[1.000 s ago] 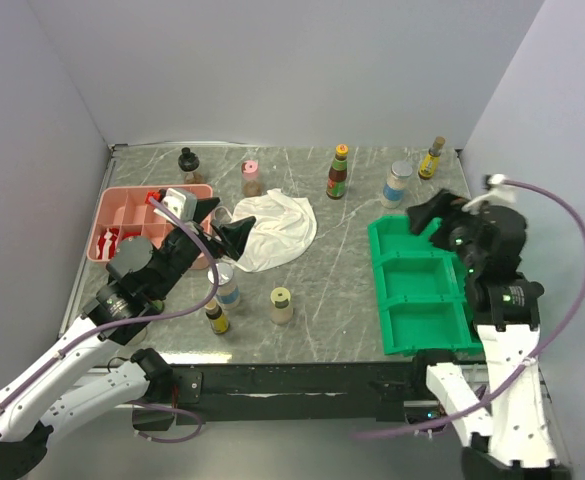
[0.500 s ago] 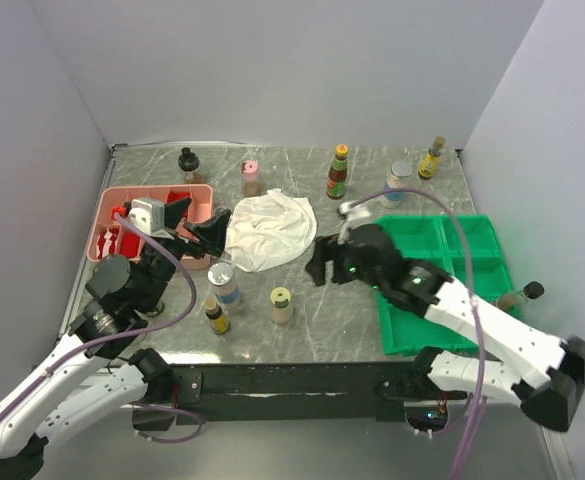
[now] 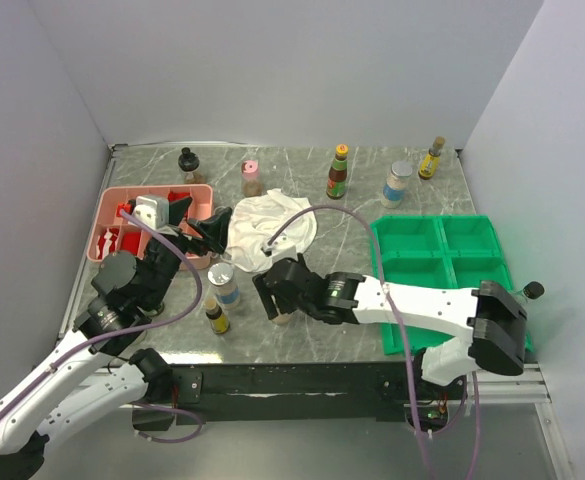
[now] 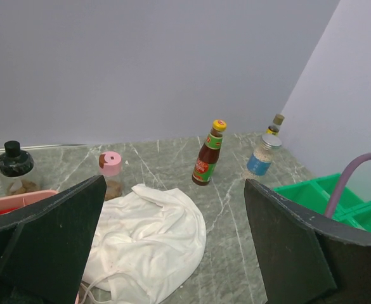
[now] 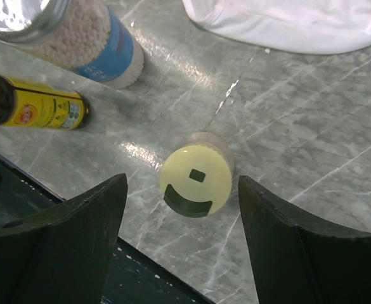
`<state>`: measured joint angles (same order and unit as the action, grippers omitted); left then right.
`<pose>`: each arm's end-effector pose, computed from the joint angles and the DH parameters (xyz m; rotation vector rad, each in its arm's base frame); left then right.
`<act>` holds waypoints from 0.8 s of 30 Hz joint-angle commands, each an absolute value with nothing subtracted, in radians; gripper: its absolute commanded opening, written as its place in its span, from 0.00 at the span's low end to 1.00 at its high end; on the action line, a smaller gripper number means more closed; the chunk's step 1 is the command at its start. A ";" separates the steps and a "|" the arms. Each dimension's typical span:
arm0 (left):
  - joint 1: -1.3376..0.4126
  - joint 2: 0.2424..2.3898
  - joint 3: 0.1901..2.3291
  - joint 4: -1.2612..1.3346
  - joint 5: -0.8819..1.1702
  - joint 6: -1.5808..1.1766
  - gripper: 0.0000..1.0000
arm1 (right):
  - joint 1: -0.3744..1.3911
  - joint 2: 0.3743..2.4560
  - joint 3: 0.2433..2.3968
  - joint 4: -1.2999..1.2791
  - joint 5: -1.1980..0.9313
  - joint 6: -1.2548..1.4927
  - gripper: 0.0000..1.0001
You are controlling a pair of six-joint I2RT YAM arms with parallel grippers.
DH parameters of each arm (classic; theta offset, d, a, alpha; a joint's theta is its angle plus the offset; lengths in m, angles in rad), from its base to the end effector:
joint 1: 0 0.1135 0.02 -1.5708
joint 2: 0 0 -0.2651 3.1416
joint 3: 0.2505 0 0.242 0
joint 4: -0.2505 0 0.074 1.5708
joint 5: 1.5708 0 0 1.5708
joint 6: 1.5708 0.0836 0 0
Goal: Organize the condiment bottles
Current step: Pick up the bottle from the center of the board.
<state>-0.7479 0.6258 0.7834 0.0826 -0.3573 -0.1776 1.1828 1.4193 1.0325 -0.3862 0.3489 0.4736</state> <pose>0.1483 -0.0977 0.4011 0.0805 1.3641 -0.5425 0.1509 0.2937 0.2361 -0.6442 2.2367 0.4442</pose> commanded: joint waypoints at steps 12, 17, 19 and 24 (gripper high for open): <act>-0.750 0.623 0.785 0.118 -0.360 -0.172 0.97 | 1.221 1.531 1.101 -0.383 0.442 0.528 0.68; -0.750 0.623 0.785 0.118 -0.362 -0.170 0.97 | 1.221 1.543 1.121 -0.452 0.469 0.554 0.60; -0.750 0.627 0.787 0.117 -0.360 -0.170 0.97 | 1.223 1.552 1.132 -0.497 0.482 0.575 0.61; -0.750 0.627 0.787 0.115 -0.361 -0.170 0.97 | 1.221 1.545 1.120 -0.485 0.457 0.577 0.67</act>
<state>-0.7479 0.6262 0.7834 0.0860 -0.3611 -0.1776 1.2148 1.5490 1.0943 -0.4721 0.4377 0.5533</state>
